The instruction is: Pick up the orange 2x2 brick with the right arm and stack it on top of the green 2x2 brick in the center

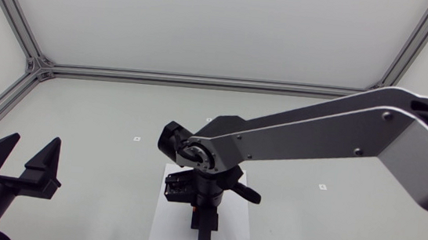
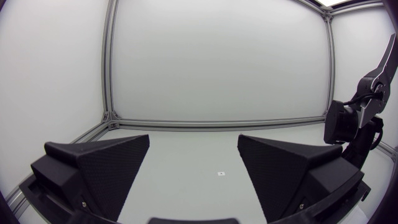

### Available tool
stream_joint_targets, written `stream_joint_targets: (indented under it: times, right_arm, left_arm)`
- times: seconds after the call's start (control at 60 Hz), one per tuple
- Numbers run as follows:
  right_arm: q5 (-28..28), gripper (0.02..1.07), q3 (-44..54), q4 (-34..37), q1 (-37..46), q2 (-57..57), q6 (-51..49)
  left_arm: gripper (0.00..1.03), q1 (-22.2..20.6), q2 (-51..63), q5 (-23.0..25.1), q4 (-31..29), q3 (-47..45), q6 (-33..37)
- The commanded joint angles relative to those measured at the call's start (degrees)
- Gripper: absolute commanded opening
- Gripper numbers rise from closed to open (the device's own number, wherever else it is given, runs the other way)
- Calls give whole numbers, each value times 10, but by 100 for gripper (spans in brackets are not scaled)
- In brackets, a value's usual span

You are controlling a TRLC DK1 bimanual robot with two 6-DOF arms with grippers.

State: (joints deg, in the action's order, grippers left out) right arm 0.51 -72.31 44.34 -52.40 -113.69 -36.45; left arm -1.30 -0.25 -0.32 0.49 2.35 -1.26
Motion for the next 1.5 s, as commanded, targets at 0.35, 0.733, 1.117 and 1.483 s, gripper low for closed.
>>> stream_joint_targets:
  times: [0.35,0.733,1.117,1.483]
  right_arm:
    - [4,92,10,6,6,34,-9]
    - [4,88,2,-3,5,22,-10]
    - [-3,47,6,-10,2,15,-17]
    - [-4,46,24,-12,2,29,-20]
  left_arm:
    - [99,2,-5,2,-8,-23,7]
    - [99,2,-5,2,-8,-23,7]
    - [99,2,-5,2,-8,-23,7]
    - [99,2,-5,2,-8,-23,7]
